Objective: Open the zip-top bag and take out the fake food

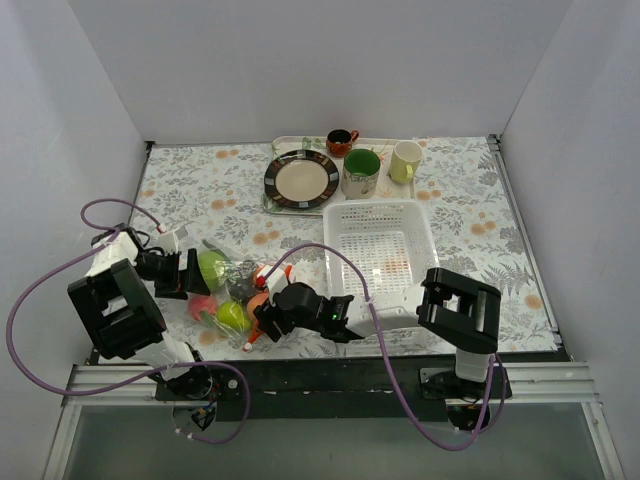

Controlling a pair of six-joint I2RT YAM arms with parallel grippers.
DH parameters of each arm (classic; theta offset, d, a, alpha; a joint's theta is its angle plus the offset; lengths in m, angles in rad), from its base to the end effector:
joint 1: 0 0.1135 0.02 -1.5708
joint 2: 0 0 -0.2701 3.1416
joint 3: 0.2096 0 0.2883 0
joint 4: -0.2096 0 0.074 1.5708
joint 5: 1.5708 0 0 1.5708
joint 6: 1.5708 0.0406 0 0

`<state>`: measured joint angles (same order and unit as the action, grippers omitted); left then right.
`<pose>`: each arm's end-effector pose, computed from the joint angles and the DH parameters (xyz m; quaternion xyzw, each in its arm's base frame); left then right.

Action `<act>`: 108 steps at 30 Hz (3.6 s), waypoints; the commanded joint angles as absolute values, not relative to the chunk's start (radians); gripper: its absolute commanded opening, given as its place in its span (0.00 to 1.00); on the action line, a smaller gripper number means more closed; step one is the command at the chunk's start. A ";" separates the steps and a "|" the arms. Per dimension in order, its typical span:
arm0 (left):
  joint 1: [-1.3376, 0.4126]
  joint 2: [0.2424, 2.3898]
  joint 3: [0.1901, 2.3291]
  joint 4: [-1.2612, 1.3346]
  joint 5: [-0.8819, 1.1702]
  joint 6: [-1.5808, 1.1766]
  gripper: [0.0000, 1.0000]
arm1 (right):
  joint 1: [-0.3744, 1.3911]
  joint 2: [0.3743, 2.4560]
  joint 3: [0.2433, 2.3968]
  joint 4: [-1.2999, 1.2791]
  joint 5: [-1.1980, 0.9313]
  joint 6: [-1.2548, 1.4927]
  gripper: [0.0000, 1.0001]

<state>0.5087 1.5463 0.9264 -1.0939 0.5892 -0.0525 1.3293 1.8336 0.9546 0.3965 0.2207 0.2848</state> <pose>0.2402 0.1081 0.1619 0.2843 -0.9114 0.2976 0.0011 0.1083 0.4027 0.1427 -0.3748 0.7655 0.3065 0.4239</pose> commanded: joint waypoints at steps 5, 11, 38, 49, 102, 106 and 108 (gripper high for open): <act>0.508 1.519 1.089 -1.267 0.738 0.047 0.49 | 1.336 1.717 0.922 0.437 0.294 0.291 0.26; 0.509 1.531 1.081 -1.295 0.733 0.067 0.41 | 1.336 1.707 0.930 0.402 0.288 0.291 0.22; 0.517 1.493 1.147 -1.207 0.634 0.006 0.98 | 1.226 1.076 0.850 -0.128 0.712 0.215 0.33; 0.528 1.595 1.014 -1.135 0.679 0.063 0.80 | 1.055 0.962 0.690 -0.242 0.758 0.411 0.36; 0.483 1.371 1.219 -1.272 0.584 -0.085 0.98 | 1.353 1.562 0.813 0.219 0.511 0.347 0.82; 0.548 1.379 1.164 -1.281 0.682 -0.049 0.98 | 1.348 1.569 0.810 0.274 0.509 0.333 0.81; 0.552 1.405 1.089 -1.215 0.632 -0.135 0.98 | 1.345 1.577 0.807 0.302 0.503 0.325 0.80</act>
<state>0.5461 1.3991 1.1755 -1.2755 0.6094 -0.1055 1.3502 1.5642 0.7723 0.1917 0.5087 0.3473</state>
